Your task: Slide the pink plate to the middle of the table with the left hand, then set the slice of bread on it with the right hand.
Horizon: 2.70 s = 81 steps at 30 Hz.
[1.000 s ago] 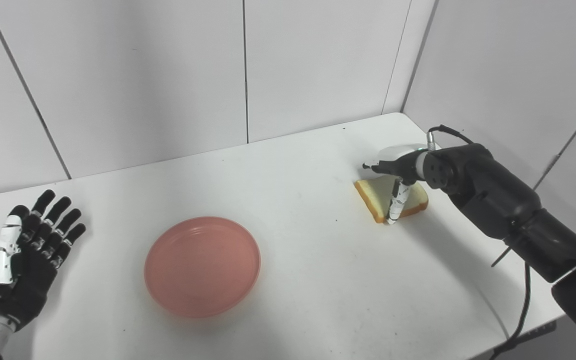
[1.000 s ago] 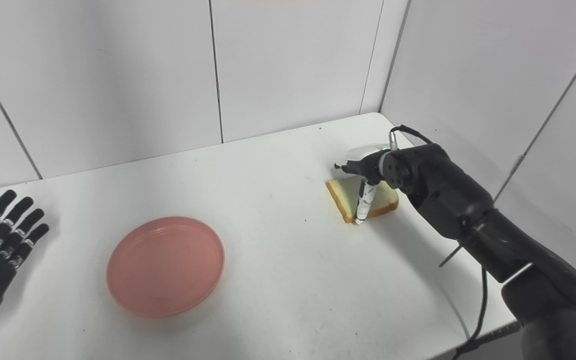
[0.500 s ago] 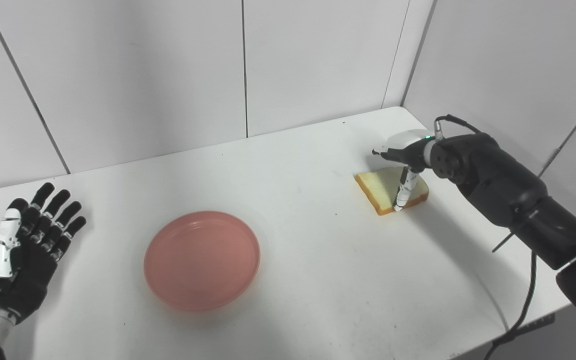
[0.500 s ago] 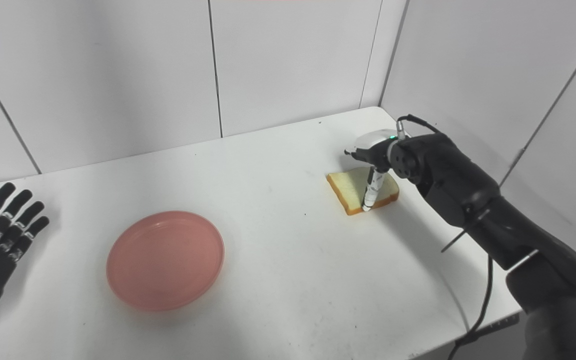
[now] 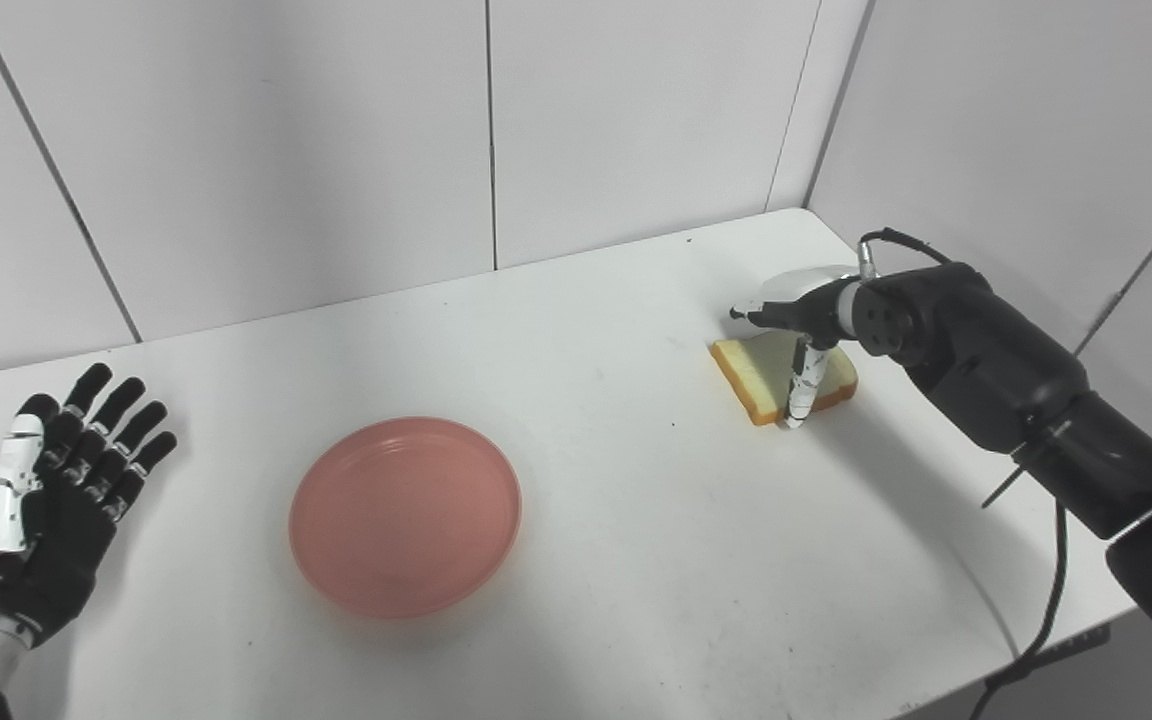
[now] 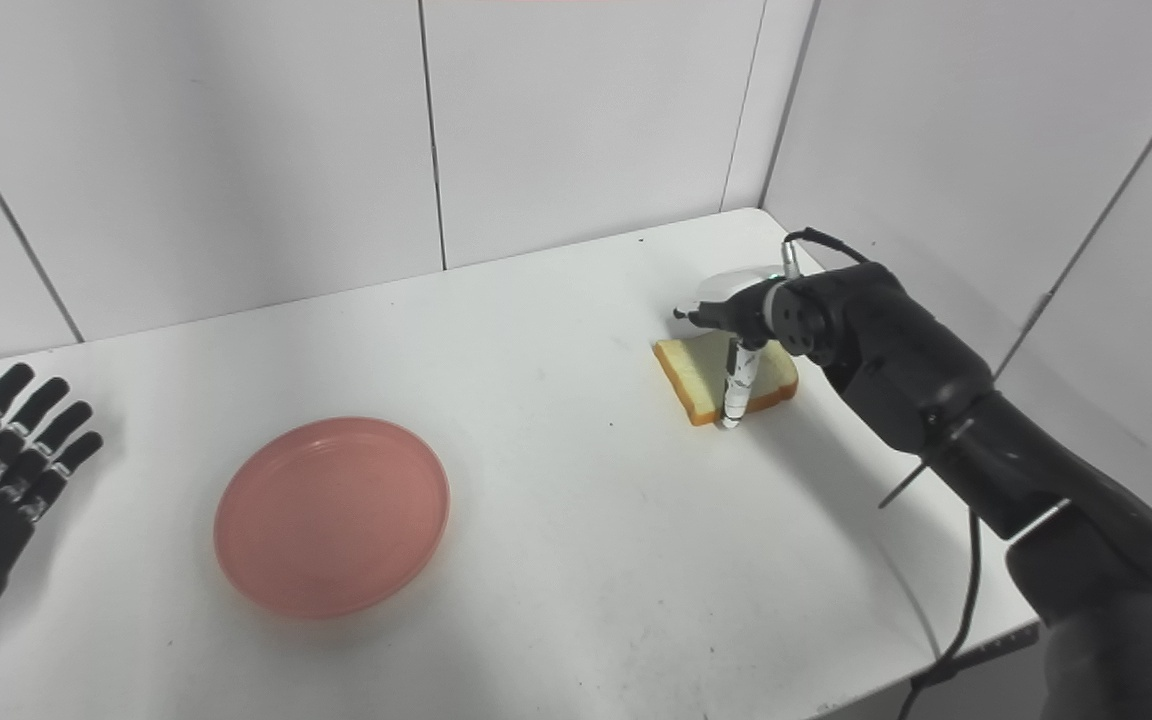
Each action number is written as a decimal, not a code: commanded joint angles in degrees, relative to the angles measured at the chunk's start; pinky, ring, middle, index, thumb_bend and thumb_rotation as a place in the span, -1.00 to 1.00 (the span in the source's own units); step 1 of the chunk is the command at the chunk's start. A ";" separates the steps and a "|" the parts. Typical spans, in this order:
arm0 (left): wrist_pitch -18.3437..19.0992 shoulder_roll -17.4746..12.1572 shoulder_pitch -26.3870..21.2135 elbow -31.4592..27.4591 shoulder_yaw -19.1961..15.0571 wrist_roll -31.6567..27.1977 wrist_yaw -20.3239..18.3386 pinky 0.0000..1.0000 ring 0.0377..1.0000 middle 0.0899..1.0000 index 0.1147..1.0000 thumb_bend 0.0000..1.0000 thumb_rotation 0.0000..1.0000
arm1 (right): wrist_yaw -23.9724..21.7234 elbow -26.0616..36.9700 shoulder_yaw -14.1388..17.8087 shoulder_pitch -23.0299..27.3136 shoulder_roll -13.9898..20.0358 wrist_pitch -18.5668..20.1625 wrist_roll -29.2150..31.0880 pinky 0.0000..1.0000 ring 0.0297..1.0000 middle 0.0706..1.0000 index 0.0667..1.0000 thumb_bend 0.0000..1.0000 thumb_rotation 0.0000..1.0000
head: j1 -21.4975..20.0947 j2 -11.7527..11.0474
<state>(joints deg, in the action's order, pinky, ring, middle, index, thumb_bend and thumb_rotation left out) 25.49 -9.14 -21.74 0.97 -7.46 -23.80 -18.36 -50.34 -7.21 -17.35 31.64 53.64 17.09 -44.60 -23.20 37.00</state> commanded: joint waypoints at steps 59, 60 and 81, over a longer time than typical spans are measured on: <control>-0.05 1.70 -0.83 -2.86 2.11 0.49 1.94 0.94 0.95 0.96 0.96 -0.17 1.00 | 19.24 9.37 7.24 1.80 -6.23 -5.50 6.22 -0.09 -0.21 -0.06 -0.08 0.03 -1.00 | 3.56 -3.15; 0.04 1.91 -0.85 -2.89 2.25 0.38 2.01 0.94 0.95 0.96 0.96 -0.18 1.00 | 18.36 10.69 7.45 2.47 -6.50 -4.81 6.92 -0.08 -0.21 -0.06 -0.09 0.03 -1.00 | 3.98 -3.43; -5.25 8.57 -1.38 0.59 6.34 6.85 6.01 0.98 0.96 0.95 0.95 -0.22 1.00 | 14.43 16.42 0.87 11.62 -18.25 -7.26 6.99 -0.22 -0.27 -0.09 -0.03 0.03 -1.00 | 22.89 -8.40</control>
<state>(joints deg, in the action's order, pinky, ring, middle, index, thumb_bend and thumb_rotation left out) 23.59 -0.97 -20.98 2.09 -1.35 -17.39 -12.50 -38.00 8.34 -16.71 39.78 36.05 12.64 -38.08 -0.36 28.57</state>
